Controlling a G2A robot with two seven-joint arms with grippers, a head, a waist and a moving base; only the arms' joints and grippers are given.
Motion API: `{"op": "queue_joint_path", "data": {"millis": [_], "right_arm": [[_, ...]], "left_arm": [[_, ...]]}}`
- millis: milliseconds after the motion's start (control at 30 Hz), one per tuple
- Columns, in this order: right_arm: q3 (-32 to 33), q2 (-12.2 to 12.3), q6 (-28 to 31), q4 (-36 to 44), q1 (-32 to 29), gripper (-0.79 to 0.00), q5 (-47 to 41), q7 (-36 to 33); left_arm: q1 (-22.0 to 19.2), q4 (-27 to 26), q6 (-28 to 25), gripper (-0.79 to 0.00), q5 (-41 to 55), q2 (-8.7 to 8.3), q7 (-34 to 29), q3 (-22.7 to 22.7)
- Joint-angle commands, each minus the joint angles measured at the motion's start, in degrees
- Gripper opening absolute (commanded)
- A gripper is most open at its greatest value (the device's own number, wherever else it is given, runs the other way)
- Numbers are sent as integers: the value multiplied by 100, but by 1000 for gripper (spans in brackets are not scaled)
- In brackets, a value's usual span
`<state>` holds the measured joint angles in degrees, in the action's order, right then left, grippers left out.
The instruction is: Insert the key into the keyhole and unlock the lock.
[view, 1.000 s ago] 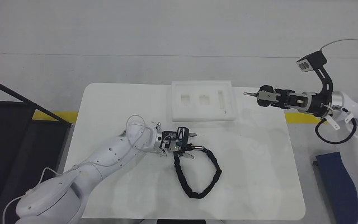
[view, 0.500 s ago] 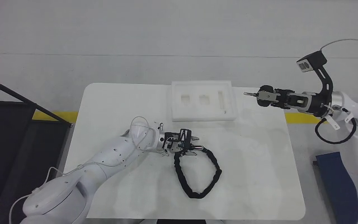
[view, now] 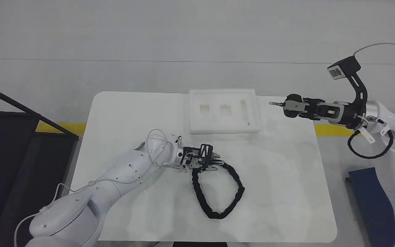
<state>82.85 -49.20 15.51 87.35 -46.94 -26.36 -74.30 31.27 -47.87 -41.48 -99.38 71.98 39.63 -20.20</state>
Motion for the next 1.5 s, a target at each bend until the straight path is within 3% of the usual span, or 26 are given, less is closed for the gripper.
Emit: {"op": "queue_joint_path", "data": {"millis": [0, 33, 100, 133, 667, 900, 1200, 1467], "right_arm": [[0, 0, 0, 0, 0, -785, 0, 0], [0, 0, 0, 0, 0, -785, 0, 0], [0, 0, 0, 0, 0, -785, 0, 0], [0, 0, 0, 0, 0, -785, 0, 0], [0, 0, 0, 0, 0, -785, 0, 0], [3, 22, -115, 251, -78, -785, 264, 90], [193, 175, -1014, 915, 20, -785, 586, -863], [432, 307, -1463, 1362, 130, -785, 647, -1371]], "left_arm": [[2, 15, -14, -486, -25, 10, -7, -12], [5, 23, -26, -505, -32, 14, -15, -20], [11, 34, -50, -742, -36, 23, -26, -39], [15, 38, -60, -785, -41, 27, -30, -53], [21, -325, -96, -785, 199, -82, 385, -532], [25, -968, -235, -785, 357, -248, 394, -948], [240, -1911, -589, -785, 844, -435, 215, -1511], [391, -2602, -677, -785, 1271, -453, 74, -1775]]}}
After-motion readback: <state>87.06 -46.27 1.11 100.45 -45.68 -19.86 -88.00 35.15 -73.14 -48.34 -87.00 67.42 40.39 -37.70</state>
